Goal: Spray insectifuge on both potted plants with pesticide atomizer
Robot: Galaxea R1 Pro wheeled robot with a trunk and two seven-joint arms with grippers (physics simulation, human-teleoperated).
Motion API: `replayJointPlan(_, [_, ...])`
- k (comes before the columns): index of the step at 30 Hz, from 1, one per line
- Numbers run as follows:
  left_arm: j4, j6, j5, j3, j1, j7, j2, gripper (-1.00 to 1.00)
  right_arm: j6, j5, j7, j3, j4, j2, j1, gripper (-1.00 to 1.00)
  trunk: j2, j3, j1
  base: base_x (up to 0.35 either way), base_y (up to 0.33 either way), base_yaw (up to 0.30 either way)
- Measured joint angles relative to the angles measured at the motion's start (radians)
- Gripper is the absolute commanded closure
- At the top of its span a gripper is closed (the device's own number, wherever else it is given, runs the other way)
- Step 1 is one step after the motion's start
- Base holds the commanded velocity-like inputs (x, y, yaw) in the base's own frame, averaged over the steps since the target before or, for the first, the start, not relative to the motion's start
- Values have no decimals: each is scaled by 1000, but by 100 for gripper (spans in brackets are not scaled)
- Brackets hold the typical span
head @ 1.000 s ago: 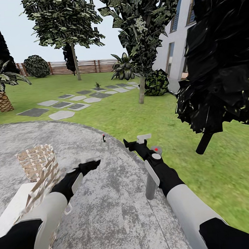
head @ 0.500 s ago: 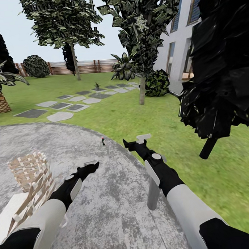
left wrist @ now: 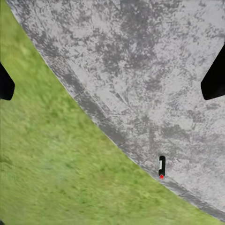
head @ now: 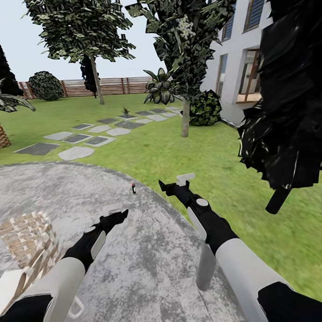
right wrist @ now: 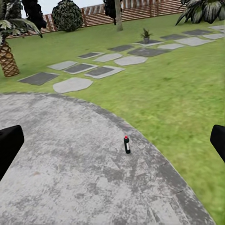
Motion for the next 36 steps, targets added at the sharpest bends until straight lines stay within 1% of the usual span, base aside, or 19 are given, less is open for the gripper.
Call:
replayJointPlan(16, [-1, -1, 0, -2, 0, 0, -1, -100, -4, 1, 3, 0, -2, 0, 0, -100, 0, 0, 0, 336, 14, 0])
replayJointPlan(26, [-2, -1, -1, 2, 0, 0, -2, -100, 1, 0, 2, 1, -11, 0, 0, -100, 0, 0, 0, 289, 205, 0])
replayJointPlan(36, [-1, -5, 0, 1, 0, 1, 0, -100, 1, 0, 2, 0, -11, 0, 0, -100, 0, -1, 0, 185, 160, 6])
